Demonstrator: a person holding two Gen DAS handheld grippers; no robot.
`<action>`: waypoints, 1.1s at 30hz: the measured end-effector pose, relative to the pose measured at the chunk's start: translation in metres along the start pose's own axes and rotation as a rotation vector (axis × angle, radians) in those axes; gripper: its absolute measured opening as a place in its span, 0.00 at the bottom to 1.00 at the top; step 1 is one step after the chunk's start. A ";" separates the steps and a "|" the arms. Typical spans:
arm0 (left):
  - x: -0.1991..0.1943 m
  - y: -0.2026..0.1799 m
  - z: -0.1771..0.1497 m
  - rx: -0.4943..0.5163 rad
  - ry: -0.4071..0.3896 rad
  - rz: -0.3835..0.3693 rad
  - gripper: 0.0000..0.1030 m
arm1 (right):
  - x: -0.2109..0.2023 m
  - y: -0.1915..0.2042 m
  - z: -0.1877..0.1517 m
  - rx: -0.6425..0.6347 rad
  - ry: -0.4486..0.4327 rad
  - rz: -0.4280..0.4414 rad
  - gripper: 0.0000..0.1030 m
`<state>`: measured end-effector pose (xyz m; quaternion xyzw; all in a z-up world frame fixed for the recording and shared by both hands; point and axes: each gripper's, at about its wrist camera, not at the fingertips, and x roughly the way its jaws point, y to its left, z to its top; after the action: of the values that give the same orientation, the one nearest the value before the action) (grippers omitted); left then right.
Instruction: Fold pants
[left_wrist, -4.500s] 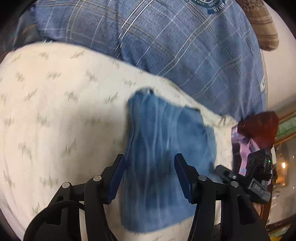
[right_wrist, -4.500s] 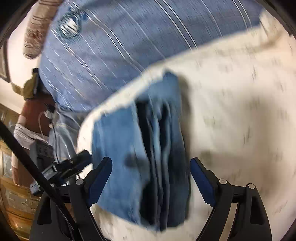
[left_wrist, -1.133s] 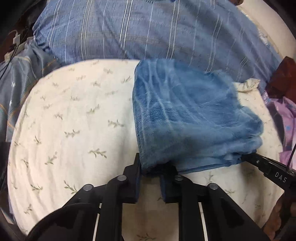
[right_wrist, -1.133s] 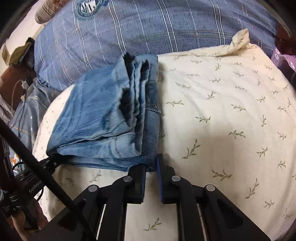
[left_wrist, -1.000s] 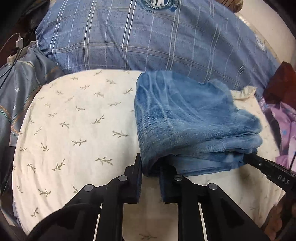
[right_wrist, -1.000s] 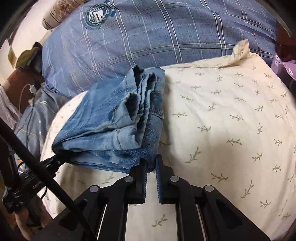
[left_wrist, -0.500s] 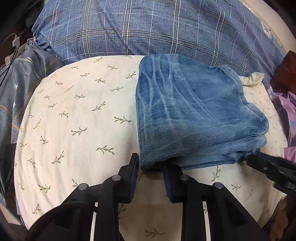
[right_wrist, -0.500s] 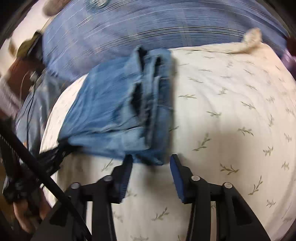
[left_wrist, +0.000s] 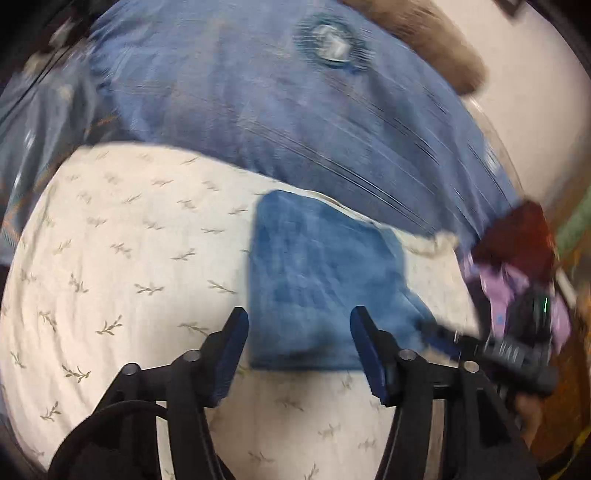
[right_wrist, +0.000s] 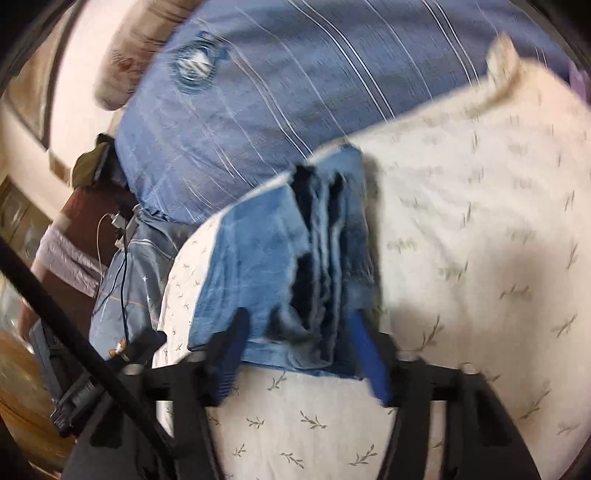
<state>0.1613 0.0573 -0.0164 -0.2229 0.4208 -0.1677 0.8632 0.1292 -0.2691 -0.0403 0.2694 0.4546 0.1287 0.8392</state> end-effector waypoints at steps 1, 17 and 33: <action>0.009 0.010 0.002 -0.038 0.034 0.014 0.53 | 0.006 -0.004 -0.002 0.016 0.020 0.007 0.35; -0.022 -0.023 -0.032 0.163 -0.001 0.167 0.49 | -0.036 0.035 -0.043 -0.183 -0.104 -0.108 0.71; -0.156 -0.114 -0.102 0.333 -0.127 0.322 0.71 | -0.130 0.091 -0.112 -0.177 -0.198 -0.264 0.80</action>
<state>-0.0243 0.0103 0.0892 -0.0176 0.3621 -0.0807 0.9285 -0.0334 -0.2168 0.0528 0.1439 0.3882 0.0299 0.9098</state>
